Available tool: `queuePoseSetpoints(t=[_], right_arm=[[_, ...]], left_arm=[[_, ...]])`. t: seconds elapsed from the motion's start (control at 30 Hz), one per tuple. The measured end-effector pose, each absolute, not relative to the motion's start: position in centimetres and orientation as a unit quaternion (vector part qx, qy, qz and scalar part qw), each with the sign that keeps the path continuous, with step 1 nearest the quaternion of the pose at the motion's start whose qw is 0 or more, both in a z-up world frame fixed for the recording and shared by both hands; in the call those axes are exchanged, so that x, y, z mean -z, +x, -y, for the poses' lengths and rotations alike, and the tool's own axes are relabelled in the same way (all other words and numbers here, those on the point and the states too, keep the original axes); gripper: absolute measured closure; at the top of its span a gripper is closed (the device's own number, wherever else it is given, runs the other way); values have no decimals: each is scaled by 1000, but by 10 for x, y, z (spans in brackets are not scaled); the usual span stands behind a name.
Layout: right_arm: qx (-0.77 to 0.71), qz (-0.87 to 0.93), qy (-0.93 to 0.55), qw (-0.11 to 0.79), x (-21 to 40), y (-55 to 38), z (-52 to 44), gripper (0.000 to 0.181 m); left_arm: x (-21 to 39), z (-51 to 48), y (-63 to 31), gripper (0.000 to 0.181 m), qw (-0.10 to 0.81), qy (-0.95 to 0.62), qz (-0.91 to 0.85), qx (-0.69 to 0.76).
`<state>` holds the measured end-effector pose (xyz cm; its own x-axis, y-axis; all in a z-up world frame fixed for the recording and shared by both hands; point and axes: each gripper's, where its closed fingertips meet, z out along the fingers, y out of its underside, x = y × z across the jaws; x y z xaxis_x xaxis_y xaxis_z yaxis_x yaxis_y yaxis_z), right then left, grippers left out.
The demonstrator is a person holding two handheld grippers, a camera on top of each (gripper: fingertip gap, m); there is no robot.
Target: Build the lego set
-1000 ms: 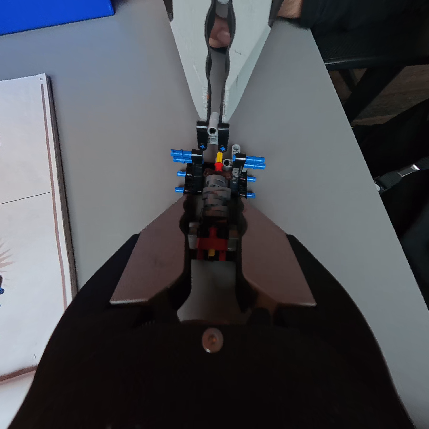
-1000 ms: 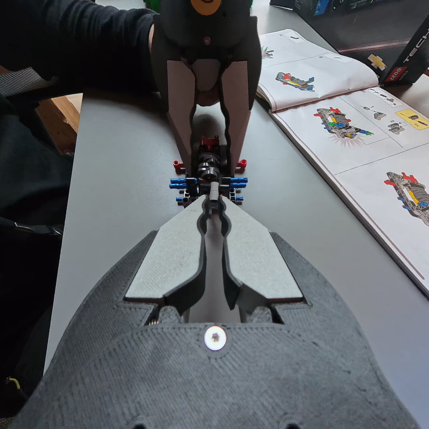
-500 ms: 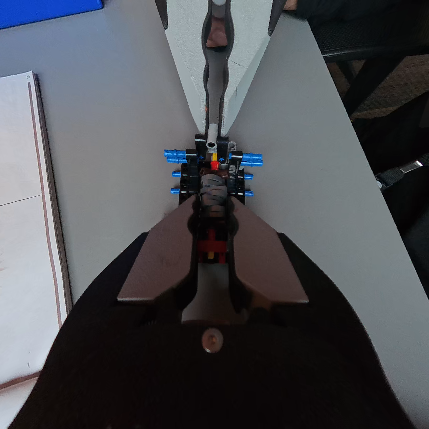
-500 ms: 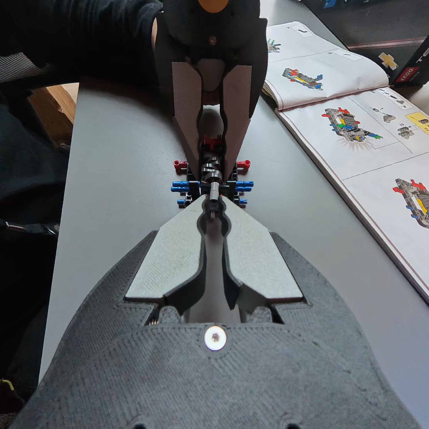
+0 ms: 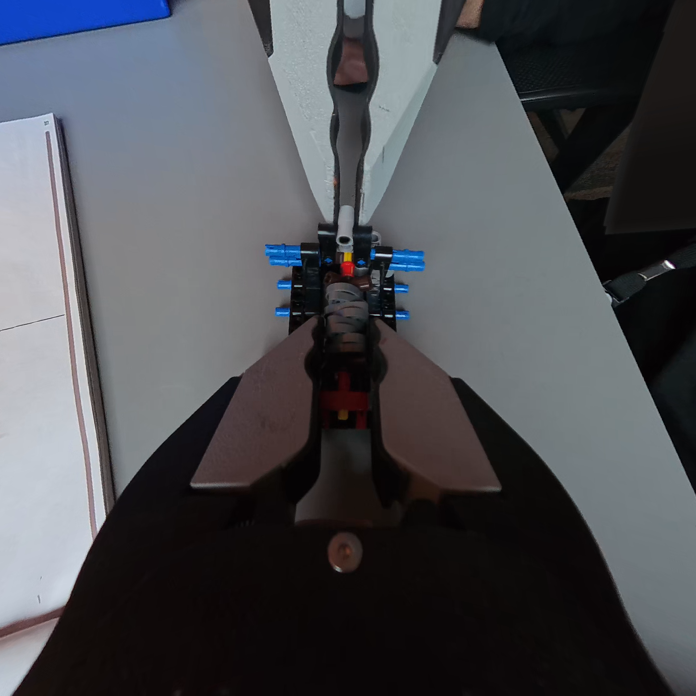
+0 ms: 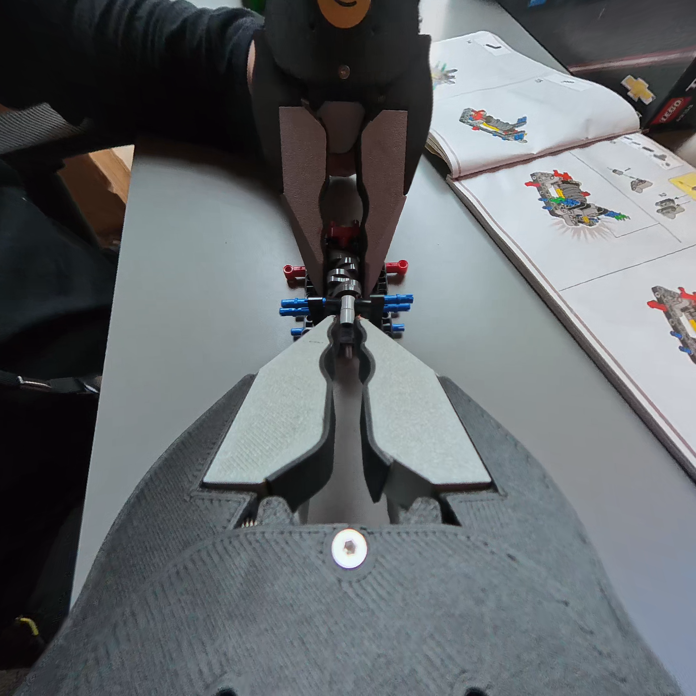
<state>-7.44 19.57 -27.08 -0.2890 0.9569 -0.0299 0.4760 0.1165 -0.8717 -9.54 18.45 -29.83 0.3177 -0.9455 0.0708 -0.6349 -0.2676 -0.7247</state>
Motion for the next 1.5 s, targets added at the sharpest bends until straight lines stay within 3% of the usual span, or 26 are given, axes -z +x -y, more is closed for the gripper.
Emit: queuePoseSetpoints(t=[0.23, 0.47, 0.87, 1.5], right_arm=[[-452, 638, -538, 315, 254, -65, -214, 178], [-438, 646, -540, 315, 259, -65, -215, 177], [-402, 655, -556, 317, 269, -58, -233, 177], [-444, 664, -541, 263, 269, -55, -227, 178]], left_arm=[[298, -184, -95, 160, 303, -755, -518, 264], [287, -178, -104, 141, 318, -756, -506, 268], [255, -160, -142, 130, 359, -750, -441, 338], [276, -155, -156, 129, 348, -771, -418, 331]])
